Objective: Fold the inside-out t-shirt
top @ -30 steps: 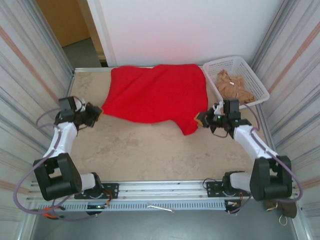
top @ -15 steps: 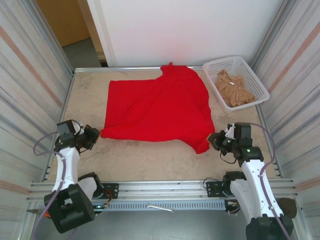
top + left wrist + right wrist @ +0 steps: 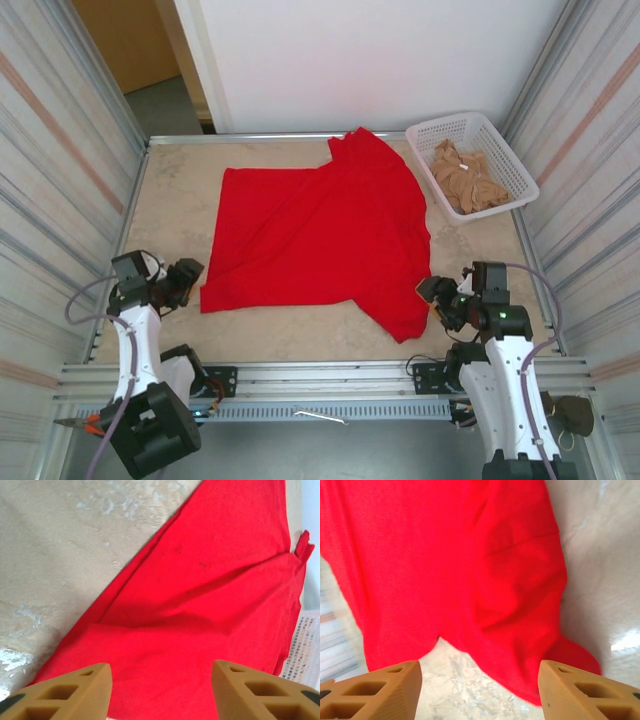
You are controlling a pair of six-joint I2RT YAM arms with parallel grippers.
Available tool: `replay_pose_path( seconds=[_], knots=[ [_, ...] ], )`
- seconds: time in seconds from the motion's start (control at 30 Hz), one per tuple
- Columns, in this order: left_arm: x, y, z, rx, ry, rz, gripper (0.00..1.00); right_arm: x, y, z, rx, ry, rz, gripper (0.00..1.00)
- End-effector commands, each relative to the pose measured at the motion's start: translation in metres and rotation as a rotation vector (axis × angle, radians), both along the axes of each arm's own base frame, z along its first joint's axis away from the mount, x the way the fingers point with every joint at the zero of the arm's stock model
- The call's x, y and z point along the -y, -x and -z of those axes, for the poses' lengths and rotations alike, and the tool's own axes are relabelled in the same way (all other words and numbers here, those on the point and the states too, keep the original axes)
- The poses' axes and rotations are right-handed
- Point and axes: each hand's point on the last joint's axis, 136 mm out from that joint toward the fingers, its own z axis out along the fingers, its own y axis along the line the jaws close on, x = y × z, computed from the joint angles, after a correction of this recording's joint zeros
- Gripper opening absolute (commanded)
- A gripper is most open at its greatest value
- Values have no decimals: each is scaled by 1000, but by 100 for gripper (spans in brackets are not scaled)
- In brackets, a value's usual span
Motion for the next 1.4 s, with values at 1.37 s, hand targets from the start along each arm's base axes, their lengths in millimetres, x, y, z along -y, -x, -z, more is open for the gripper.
replay_pose_path(
  seconds=[1.37],
  knots=[
    [15, -359, 55, -103, -522, 556, 54, -43, -186, 38, -20, 216, -294, 39]
  ],
)
